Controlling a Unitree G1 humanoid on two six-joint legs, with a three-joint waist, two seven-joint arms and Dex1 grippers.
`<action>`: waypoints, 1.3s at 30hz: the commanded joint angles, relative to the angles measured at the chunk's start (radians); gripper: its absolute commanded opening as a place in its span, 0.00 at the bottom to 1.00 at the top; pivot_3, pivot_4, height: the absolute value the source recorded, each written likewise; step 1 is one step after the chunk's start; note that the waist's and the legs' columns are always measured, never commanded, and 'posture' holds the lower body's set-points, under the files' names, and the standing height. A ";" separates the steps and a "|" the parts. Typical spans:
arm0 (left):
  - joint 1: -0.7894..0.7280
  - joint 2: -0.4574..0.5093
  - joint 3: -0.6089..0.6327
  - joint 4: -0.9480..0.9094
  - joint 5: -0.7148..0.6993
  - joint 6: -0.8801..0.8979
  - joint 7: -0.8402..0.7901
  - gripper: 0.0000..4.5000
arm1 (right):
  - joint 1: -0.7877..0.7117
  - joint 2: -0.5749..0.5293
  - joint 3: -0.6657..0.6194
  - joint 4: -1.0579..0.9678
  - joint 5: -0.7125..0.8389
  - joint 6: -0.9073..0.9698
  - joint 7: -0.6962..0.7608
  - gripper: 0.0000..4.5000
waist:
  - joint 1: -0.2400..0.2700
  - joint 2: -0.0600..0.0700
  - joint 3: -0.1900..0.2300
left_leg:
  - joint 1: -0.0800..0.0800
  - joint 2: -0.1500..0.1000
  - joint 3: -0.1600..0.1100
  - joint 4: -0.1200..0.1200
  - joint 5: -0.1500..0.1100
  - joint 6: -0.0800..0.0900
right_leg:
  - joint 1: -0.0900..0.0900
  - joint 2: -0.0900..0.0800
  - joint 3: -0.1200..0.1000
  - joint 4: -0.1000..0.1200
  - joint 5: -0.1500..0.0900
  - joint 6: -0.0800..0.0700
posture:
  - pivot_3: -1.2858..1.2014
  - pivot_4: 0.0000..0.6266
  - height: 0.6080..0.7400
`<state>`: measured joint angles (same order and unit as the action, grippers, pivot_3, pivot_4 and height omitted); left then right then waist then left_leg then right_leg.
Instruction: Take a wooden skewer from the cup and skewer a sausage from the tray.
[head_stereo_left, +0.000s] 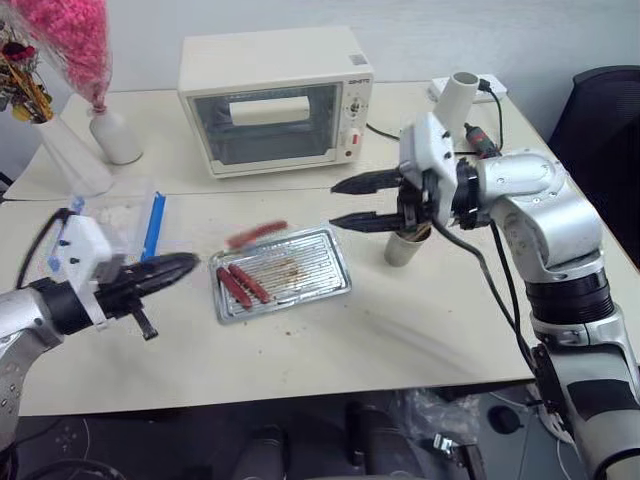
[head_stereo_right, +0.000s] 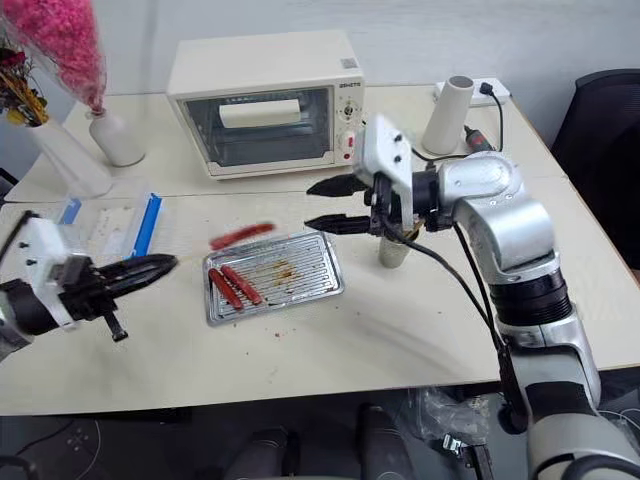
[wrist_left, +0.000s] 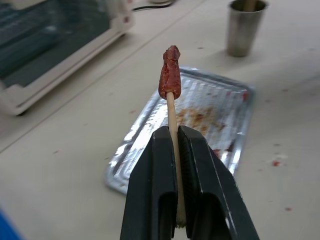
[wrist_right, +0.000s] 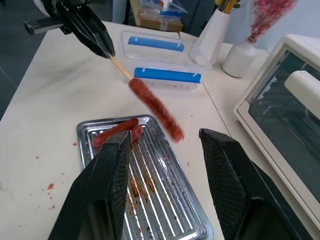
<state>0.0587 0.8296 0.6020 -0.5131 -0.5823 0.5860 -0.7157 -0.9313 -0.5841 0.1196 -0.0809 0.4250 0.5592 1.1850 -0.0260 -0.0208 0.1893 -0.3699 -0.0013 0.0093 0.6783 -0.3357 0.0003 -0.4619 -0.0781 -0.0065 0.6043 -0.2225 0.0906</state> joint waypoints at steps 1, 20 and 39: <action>0.021 -0.033 0.086 0.002 0.078 0.000 0.130 0.00 | -0.003 -0.013 -0.059 -0.092 0.087 0.096 -0.032 0.63 | 0.000 0.000 0.000 | 0.000 0.000 0.000 0.000 0.000 0.000 | 0.000 0.000 0.000 0.000 0.000 0.000 | 0.52 0.24 1.00; -0.116 -0.093 0.113 0.304 0.242 -0.006 0.428 0.00 | -0.007 0.022 -0.079 -0.200 0.221 0.191 -0.155 0.99 | 0.000 -0.001 0.000 | 0.000 0.001 0.000 0.000 -0.001 -0.001 | 0.000 -0.004 0.000 -0.001 0.000 0.000 | 0.52 0.24 1.00; -0.041 -0.114 0.209 0.097 0.092 0.056 0.320 0.99 | 0.039 -0.032 -0.075 -0.216 0.241 0.203 -0.125 1.00 | -0.002 -0.001 -0.001 | -0.001 0.003 0.000 0.000 -0.003 -0.001 | 0.000 -0.004 0.002 -0.002 0.000 0.000 | 0.52 0.24 1.00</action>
<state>0.0023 0.7140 0.7344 -0.3164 -0.4250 0.6248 -0.3678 -0.9052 -0.5910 0.0682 -0.2563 0.6581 0.7835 1.0446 -0.0275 -0.0220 0.1886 -0.3710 0.0016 0.0087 0.6780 -0.3386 -0.0011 -0.4622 -0.0827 -0.0030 0.6015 -0.2224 0.0907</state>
